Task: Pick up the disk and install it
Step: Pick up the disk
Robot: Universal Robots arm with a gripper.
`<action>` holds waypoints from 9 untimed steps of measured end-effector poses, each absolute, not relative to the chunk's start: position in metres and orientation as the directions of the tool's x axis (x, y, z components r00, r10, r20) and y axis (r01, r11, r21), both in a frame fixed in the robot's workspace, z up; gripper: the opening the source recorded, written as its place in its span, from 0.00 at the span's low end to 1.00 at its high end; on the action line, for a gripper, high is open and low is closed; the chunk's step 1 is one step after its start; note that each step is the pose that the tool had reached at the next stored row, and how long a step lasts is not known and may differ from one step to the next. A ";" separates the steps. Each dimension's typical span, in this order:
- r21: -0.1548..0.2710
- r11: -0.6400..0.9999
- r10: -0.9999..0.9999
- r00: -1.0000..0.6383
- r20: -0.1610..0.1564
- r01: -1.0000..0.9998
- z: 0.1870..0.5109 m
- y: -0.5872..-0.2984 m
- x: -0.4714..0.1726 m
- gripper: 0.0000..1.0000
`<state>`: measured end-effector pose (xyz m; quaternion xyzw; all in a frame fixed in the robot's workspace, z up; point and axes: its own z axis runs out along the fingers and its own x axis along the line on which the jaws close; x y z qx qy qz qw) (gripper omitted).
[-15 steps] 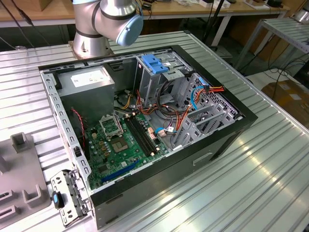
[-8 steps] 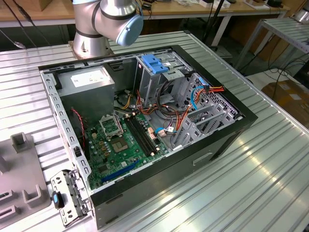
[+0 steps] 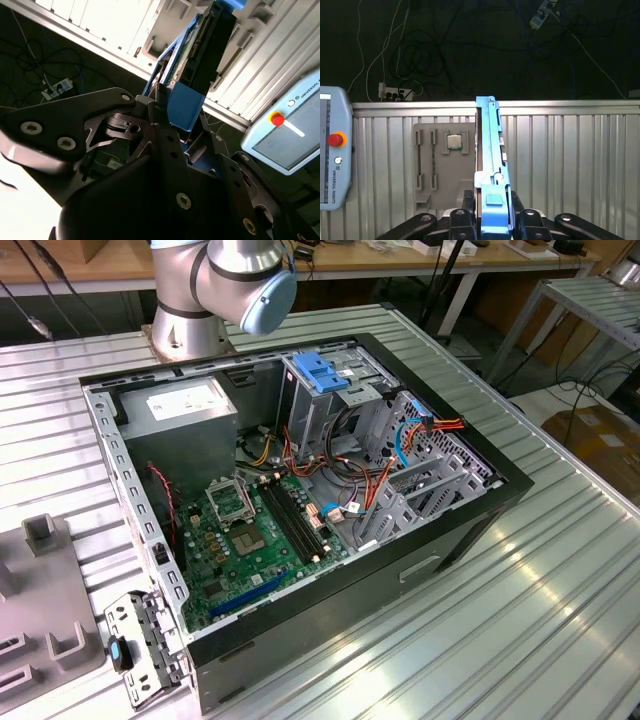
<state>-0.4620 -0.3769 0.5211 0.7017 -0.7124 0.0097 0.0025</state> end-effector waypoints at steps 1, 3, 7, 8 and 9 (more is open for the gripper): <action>-0.010 0.015 -1.000 -0.015 0.017 -1.000 0.524 -0.377 -0.462 0.37; -0.010 0.015 -1.000 -0.015 0.018 -1.000 0.529 -0.377 -0.461 0.37; -0.010 0.015 -1.000 -0.015 0.019 -1.000 0.533 -0.377 -0.460 0.37; -0.010 0.015 -1.000 -0.015 0.019 -1.000 0.533 -0.377 -0.460 0.37; -0.010 0.015 -1.000 -0.015 0.019 -1.000 0.533 -0.377 -0.460 0.37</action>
